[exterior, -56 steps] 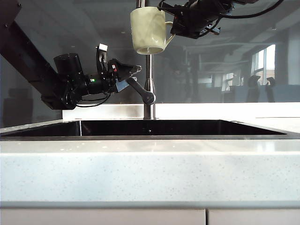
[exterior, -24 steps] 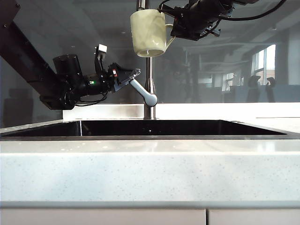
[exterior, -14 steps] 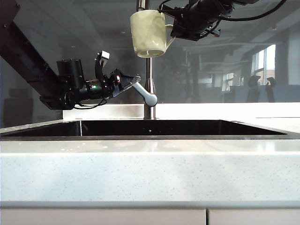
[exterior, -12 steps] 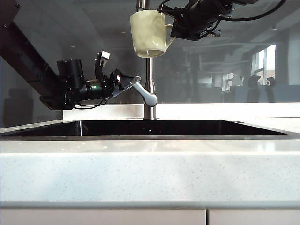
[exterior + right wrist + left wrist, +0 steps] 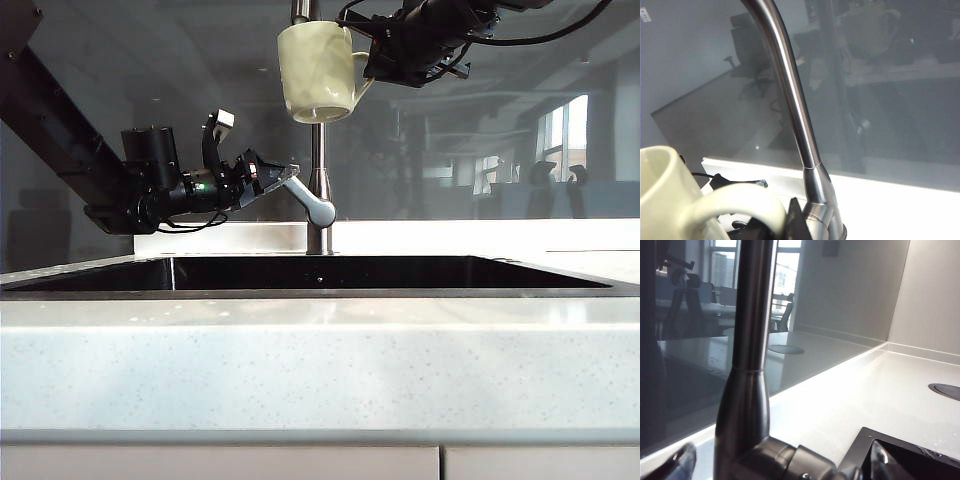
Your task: Pick up the mug next to the sink, go to the faucet to get some water, pour the water into the sink, and finally put the mug back to its place.
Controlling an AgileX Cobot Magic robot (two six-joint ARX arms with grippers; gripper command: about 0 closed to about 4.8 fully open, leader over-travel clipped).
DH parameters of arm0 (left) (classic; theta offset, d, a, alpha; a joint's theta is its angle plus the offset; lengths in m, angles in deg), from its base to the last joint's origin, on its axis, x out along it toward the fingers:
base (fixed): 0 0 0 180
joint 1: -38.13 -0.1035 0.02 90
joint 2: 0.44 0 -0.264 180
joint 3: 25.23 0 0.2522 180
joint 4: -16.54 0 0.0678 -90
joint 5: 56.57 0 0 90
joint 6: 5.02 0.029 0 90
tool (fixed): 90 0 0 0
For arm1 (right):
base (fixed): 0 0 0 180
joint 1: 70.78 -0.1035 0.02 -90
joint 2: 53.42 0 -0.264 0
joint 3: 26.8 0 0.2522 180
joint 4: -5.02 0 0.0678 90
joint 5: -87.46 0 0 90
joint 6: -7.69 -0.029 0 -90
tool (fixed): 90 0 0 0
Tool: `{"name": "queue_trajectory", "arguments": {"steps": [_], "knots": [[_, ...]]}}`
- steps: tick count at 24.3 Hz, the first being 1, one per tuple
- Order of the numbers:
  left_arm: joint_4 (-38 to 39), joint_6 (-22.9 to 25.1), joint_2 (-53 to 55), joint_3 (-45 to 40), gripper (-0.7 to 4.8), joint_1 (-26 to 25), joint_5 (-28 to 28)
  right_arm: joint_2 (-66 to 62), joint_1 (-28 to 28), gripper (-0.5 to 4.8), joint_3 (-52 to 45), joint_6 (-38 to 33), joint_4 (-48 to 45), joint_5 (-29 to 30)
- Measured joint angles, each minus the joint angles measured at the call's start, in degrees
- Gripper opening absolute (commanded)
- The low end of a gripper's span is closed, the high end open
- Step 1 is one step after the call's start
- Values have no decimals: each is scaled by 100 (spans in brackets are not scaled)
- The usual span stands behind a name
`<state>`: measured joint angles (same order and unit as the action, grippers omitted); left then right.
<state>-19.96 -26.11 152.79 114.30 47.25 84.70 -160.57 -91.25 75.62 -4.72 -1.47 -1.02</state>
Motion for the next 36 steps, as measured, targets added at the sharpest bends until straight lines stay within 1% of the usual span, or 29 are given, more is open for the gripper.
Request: {"name": "queue_trajectory", "arguments": {"steps": [11,17,21,24,26,27,29,30,33,34,36], "knots": [[-4,245,-9,0,479,0,-697,-2,0,-5,0,4,0,0],[-15,341,-15,0,479,-11,-1316,-4,0,-5,0,2,0,0],[-50,295,-15,2,479,-39,-1314,-4,0,-5,0,2,2,0],[-173,33,-15,2,479,-77,-1237,-4,0,-5,0,4,2,0],[-376,-225,-15,0,479,-146,-1086,-4,0,-5,0,59,4,4],[-573,-437,-15,0,479,-219,-911,2,13,-5,0,240,17,4],[-841,-688,-15,0,479,-264,-704,31,33,-5,-2,468,125,2],[-1119,-901,-15,2,479,-251,-485,90,59,-5,-2,798,341,0],[-1425,-1239,-15,2,479,-190,-249,201,87,-5,-2,1377,610,2],[-1602,-1445,-15,2,479,-173,-125,306,87,-5,-4,1856,772,-9],[-1779,-1606,-15,2,479,-177,-28,431,90,-5,-4,2490,911,-33]]}}
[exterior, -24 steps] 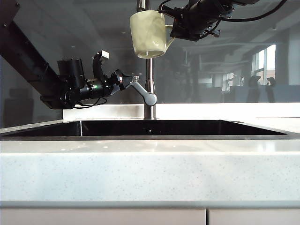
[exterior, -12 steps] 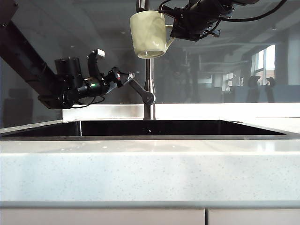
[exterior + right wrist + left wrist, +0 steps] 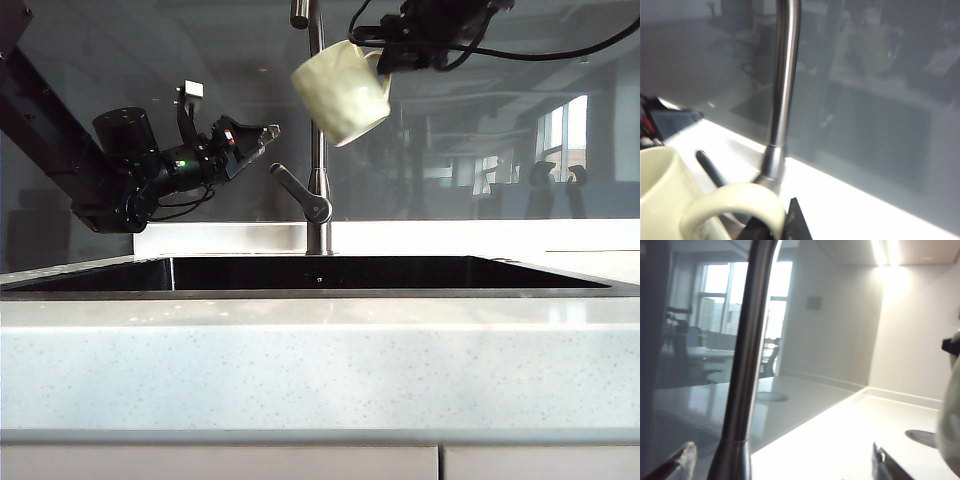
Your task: Pick up the mug next to the sink, go to the faucet to get some water, pour the water into the sink, and finally put the mug back to its place.
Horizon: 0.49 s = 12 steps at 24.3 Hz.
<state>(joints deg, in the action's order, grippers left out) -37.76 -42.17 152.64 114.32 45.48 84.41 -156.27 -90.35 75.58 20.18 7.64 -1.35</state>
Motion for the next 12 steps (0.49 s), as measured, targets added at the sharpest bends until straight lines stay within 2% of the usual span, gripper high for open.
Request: {"name": "queue_trajectory", "arguments": {"steps": [2,6,12], "knots": [[-142,-77,0,0,479,-17,17,129,7,-5,0,745,17,-24],[-186,-111,0,0,479,-37,24,334,-35,-5,2,3060,59,-33],[-184,-111,0,0,479,-35,24,332,-127,-5,-2,4308,131,-236]]}}
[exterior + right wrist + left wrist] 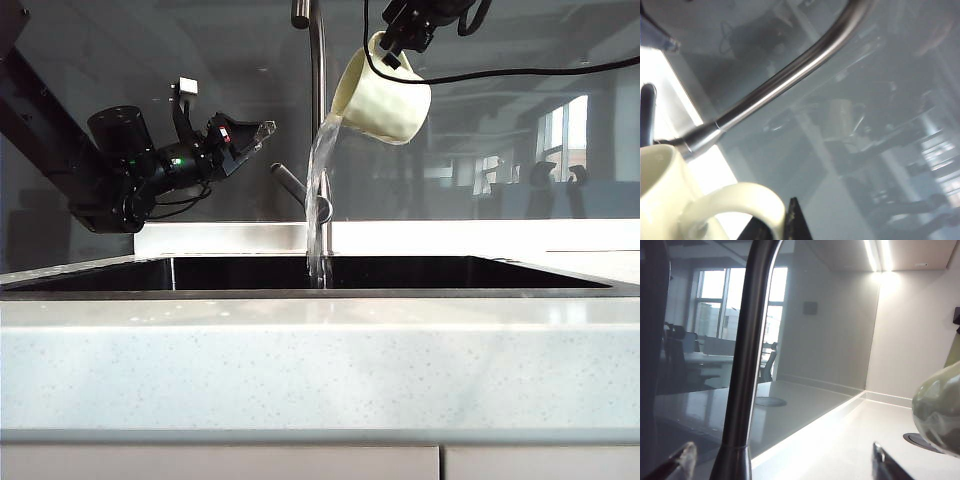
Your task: Pick up the mug next to the sink, go to the faucet to get some water, pour the water into the sink, and finally put the mug back to its place.
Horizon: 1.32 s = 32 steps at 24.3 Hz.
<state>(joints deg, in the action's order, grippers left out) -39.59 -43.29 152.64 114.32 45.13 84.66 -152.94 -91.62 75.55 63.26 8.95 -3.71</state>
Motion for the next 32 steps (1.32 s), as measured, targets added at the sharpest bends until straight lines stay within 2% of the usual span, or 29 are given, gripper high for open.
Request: {"name": "queue_trajectory", "arguments": {"steps": [11,16,21,28,30,32], "knots": [[-2,-2,0,-2,479,4,-20,0,-339,-5,2,2583,-28,-636],[0,-2,0,-2,479,11,-22,2,-396,-5,2,3860,-131,-658],[-2,-2,0,-2,479,28,-22,2,-402,-5,2,4697,-140,-614],[-2,-2,0,0,479,28,-22,2,-404,-5,2,4774,-138,-531],[0,-2,0,0,479,28,-22,2,-404,-5,2,4096,-136,-560],[0,-2,0,4,479,31,-20,2,-411,-5,2,2634,-131,-866]]}}
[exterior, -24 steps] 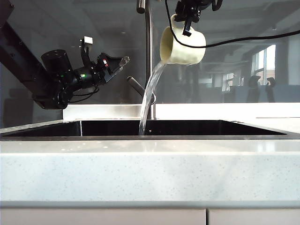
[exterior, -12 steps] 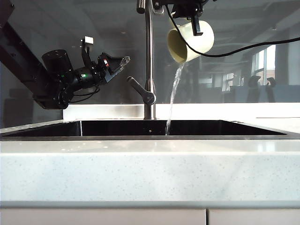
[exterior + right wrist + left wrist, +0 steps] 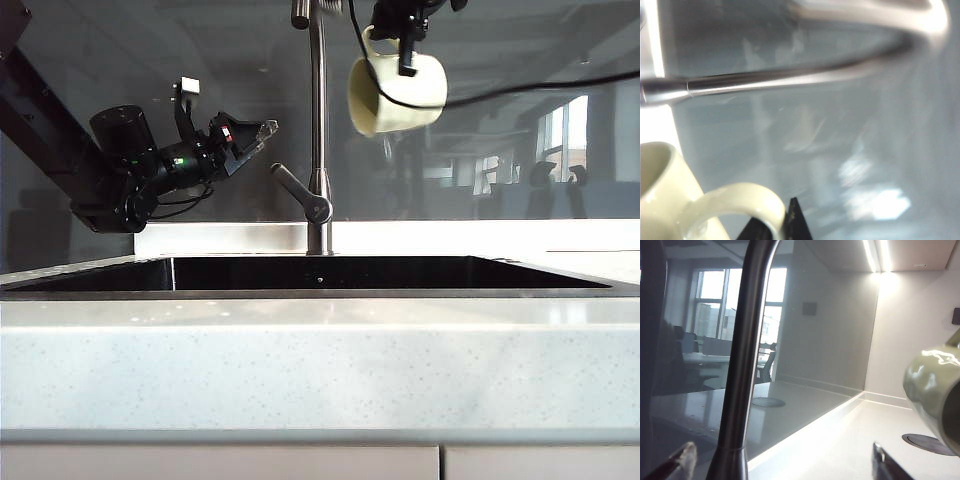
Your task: Pick up the mug next to the sink, go to the faucet to get some water, pour the water into the sink, and finally put the mug back to its place.
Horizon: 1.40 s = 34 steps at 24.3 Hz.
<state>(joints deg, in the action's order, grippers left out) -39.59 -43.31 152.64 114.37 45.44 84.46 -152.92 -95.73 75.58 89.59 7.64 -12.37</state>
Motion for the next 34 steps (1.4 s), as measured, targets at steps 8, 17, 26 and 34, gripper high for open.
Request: {"name": "queue_trajectory", "arguments": {"steps": [8,17,26,34], "knots": [[-22,-13,0,4,479,-2,0,79,767,-5,-354,-6450,1187,-330],[-22,-13,0,-7,479,-4,-66,1132,2524,-5,-3738,-9060,-2391,883],[-17,-13,0,-9,479,-7,-68,1049,3757,-5,-5412,-9451,-4262,1220],[-17,-238,0,-7,479,-2,-68,289,3921,-5,-5473,-9429,-4988,1716]]}}
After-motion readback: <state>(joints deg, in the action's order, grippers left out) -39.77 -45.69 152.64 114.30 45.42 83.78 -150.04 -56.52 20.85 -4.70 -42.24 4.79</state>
